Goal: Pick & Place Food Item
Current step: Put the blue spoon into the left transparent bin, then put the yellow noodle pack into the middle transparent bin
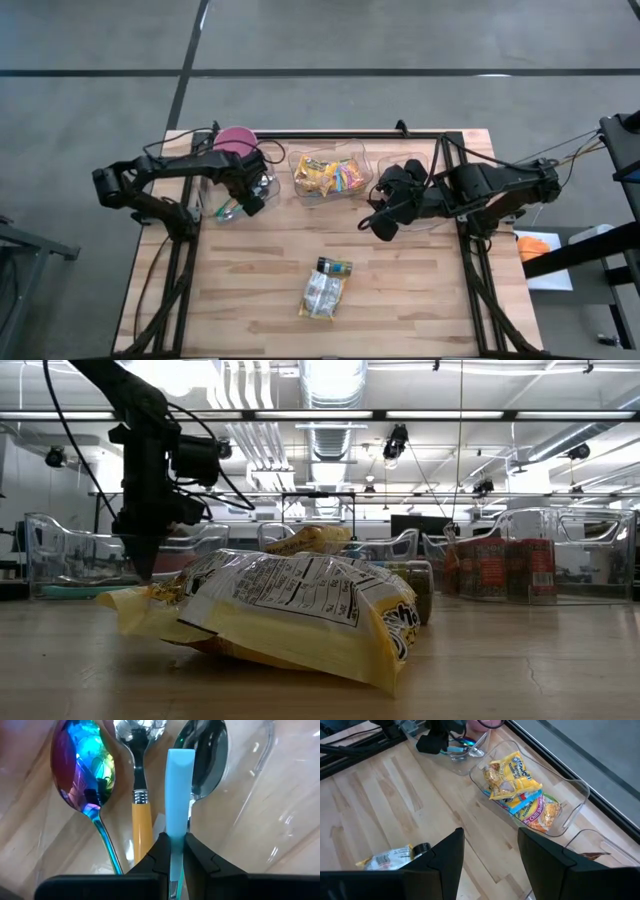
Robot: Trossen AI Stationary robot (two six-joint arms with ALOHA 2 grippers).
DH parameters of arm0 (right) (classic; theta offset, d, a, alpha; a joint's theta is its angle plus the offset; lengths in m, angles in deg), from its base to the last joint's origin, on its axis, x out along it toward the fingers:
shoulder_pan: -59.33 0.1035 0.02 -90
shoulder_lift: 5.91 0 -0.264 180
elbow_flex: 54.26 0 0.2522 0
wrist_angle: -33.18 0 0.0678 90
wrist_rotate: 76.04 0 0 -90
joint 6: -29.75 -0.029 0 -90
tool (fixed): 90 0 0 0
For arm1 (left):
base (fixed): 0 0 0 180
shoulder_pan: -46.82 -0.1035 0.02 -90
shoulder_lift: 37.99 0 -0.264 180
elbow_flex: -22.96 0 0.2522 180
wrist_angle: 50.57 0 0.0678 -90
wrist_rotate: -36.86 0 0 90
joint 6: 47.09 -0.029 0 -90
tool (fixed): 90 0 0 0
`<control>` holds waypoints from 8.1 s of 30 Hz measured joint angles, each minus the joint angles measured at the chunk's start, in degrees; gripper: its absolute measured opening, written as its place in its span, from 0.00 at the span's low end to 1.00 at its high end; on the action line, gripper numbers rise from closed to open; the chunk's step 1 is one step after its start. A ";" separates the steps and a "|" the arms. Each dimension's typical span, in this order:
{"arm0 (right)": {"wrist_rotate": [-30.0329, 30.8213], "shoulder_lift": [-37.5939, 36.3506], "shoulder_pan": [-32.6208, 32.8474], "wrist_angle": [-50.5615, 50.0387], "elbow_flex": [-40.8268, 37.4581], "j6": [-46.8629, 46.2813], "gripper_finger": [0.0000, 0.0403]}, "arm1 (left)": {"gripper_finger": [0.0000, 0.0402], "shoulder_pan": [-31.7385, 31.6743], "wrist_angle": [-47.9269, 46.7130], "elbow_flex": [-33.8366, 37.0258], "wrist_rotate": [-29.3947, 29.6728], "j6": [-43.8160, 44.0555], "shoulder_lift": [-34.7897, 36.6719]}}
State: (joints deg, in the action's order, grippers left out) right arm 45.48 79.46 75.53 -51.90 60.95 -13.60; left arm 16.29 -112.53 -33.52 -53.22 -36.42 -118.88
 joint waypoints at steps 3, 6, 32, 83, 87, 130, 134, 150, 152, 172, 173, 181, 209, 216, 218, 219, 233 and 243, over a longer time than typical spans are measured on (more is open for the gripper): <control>-0.01 0.01 0.00 0.01 0.00 0.00 0.45 | 0.07 0.00 0.01 0.00 -0.20 -0.18 0.01; -0.01 0.01 0.00 0.03 0.00 -0.07 0.45 | 0.07 0.00 -0.11 0.00 -0.64 -0.66 0.01; -0.01 0.00 0.00 0.03 0.00 0.73 0.45 | 0.07 0.85 -2.39 1.14 -1.04 -0.14 0.01; -0.49 0.01 0.00 -0.45 -0.01 2.45 0.45 | 0.68 0.82 -4.09 1.06 -2.76 8.48 0.03; -0.49 -0.01 0.01 -0.45 -0.02 2.47 0.45 | 0.68 0.85 -8.08 -1.04 -2.99 9.59 0.07; -1.99 -0.55 0.02 -8.95 0.00 -5.71 0.45 | 0.55 44.52 18.97 -23.04 -5.10 48.52 -6.99; -7.51 -0.56 0.02 -9.32 -0.07 -5.15 0.45 | 0.55 44.81 19.90 -23.46 -7.53 49.41 -10.80; -10.91 -0.56 0.04 -10.39 -0.54 -5.77 0.45 | 0.55 45.39 18.45 -28.24 -10.16 41.76 -21.71; -11.01 -0.56 0.04 -10.39 -0.55 -5.77 0.45 | 0.55 45.38 18.60 -28.20 -9.99 41.42 -22.24; -10.59 -0.56 0.44 -10.30 -0.55 -6.05 0.45 | 0.73 45.14 24.33 -23.47 -9.99 46.49 -25.22; -10.58 -0.56 0.44 -10.28 -0.55 -6.03 0.45 | 0.74 45.11 25.14 -23.47 -10.00 46.74 -25.35; -10.57 -0.56 0.44 -10.26 -0.55 -6.01 0.45 | 0.78 44.72 28.70 -23.47 -9.55 46.47 -25.49; -10.61 -0.56 0.44 -10.25 -0.55 -6.14 0.45 | 0.01 44.68 30.53 -23.54 -15.54 43.26 -28.64; -10.61 -0.56 0.44 -10.30 -0.55 -6.01 0.45 | 0.01 44.68 28.29 -23.47 -17.01 41.54 -25.57; -10.61 -0.56 0.43 -10.34 -0.55 -5.99 0.45 | 0.01 44.68 27.57 -23.47 -17.34 40.74 -23.93; -10.61 -0.56 0.42 -10.33 -0.55 -5.99 0.45 | 0.00 44.68 27.02 -23.47 -17.37 40.29 -22.95; -10.57 -0.56 0.44 -10.41 -0.55 -5.57 0.45 | 0.00 44.27 16.17 -23.47 -8.54 36.85 -6.72; -10.50 -0.56 0.44 -10.35 -0.55 -6.03 0.45 | 0.00 38.70 10.75 -23.47 -3.92 35.11 0.26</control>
State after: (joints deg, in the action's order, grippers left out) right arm 34.98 78.90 75.97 -62.25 60.40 -19.63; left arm 54.99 -101.78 -56.99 -57.14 -1.31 -118.62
